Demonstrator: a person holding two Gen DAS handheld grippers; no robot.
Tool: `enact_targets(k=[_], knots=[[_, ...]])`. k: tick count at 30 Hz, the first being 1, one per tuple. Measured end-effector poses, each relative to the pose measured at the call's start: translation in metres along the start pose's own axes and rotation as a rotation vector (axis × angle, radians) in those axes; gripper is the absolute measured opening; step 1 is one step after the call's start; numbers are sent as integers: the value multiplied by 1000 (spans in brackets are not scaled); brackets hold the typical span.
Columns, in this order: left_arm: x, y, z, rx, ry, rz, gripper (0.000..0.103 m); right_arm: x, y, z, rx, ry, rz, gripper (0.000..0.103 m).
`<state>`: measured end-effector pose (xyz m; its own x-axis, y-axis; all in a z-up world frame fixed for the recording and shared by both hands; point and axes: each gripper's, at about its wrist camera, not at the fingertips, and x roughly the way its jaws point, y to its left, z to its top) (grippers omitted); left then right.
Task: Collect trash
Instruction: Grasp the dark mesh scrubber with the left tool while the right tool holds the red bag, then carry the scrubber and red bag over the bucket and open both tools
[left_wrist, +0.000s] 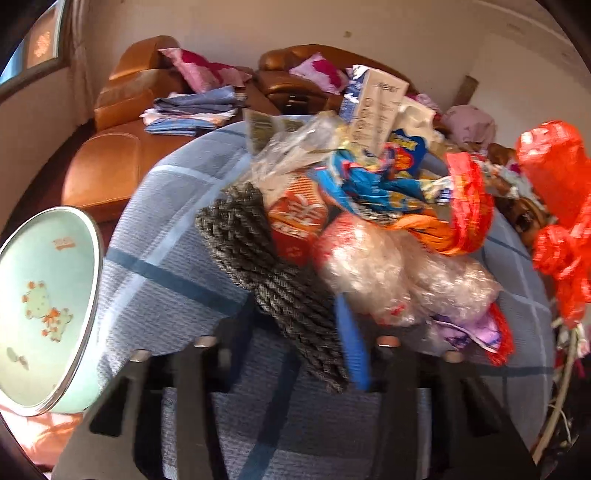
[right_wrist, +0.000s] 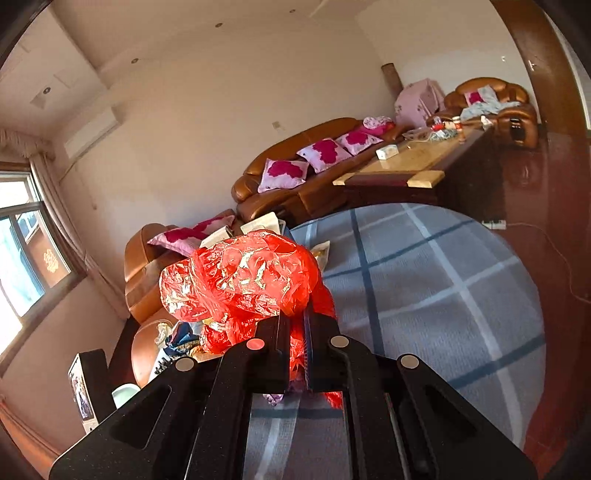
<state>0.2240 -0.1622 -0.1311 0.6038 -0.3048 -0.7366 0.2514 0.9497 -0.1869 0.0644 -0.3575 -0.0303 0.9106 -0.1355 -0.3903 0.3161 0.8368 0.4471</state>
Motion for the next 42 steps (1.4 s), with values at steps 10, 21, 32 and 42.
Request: enact_targets(k=[10, 21, 32, 42], knots=[[-51, 18, -7, 37, -72, -22, 17, -20, 5, -8, 5, -33, -6, 7], [-102, 40, -22, 53, -119, 20, 17, -35, 36, -29, -41, -4, 21, 7], [-139, 73, -32, 46, -168, 91, 17, -44, 79, -50, -103, 30, 75, 7], [-163, 106, -39, 24, -203, 141, 17, -47, 115, -68, -152, 56, 107, 7]])
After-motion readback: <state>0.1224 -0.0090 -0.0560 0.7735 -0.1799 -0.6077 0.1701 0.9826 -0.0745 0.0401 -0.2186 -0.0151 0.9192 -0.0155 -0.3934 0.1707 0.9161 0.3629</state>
